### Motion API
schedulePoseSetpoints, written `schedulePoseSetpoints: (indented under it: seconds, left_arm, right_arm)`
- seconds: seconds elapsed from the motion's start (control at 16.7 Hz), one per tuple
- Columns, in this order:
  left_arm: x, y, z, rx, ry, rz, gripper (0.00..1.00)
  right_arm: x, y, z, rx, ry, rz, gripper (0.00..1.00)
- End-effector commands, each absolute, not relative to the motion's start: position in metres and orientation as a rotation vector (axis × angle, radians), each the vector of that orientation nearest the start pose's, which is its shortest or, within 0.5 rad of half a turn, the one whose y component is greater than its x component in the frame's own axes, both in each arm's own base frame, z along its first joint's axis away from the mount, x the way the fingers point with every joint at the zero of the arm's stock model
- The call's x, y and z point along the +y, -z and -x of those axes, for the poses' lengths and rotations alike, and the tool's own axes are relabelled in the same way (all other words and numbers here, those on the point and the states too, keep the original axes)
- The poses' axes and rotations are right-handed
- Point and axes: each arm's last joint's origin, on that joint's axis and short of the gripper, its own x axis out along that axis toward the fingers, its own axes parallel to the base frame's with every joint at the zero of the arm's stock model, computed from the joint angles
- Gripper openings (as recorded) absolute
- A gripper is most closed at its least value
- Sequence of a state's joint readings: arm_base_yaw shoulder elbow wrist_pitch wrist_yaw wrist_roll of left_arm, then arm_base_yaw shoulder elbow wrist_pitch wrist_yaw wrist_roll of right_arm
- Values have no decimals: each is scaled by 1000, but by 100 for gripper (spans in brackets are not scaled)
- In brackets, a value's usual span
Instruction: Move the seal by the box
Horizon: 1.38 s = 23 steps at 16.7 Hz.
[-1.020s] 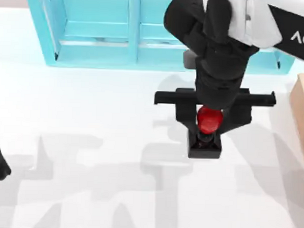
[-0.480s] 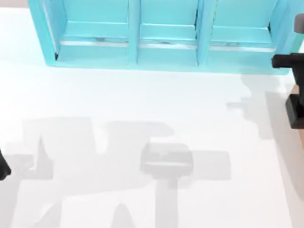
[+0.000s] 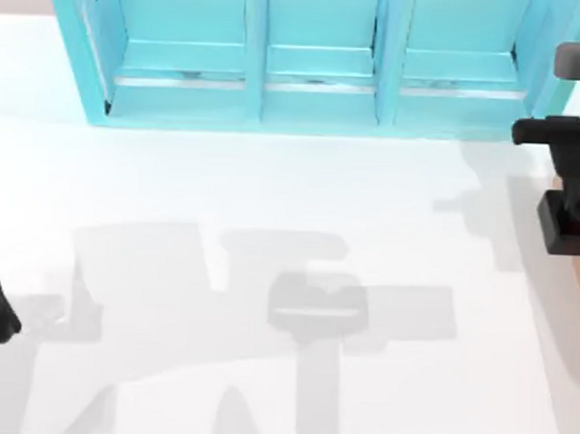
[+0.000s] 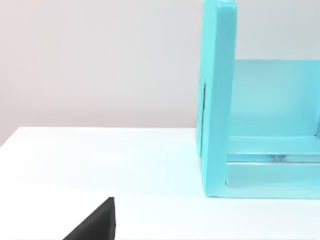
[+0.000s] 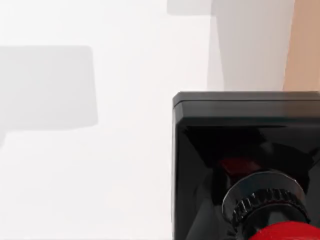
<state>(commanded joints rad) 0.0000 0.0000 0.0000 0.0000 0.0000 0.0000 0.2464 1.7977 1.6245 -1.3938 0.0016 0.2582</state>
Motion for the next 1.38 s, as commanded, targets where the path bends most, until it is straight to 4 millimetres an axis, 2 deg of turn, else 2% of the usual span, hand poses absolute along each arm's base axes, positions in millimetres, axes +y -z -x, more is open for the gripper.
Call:
schedulePoseSetpoints:
  seconds: [0.3,0.6,1.38]
  left_arm:
    - [-1,-160,-106,0,0,0,100]
    - [-1,-160,-106,0,0,0,100]
    - [-1,-160,-106,0,0,0,100]
  right_arm:
    - [85,-232,-325,1572,7,-8,0]
    - [85,-228,-324,1571,7,-8,0]
    - [85,-228,-324,1571,7,-8,98]
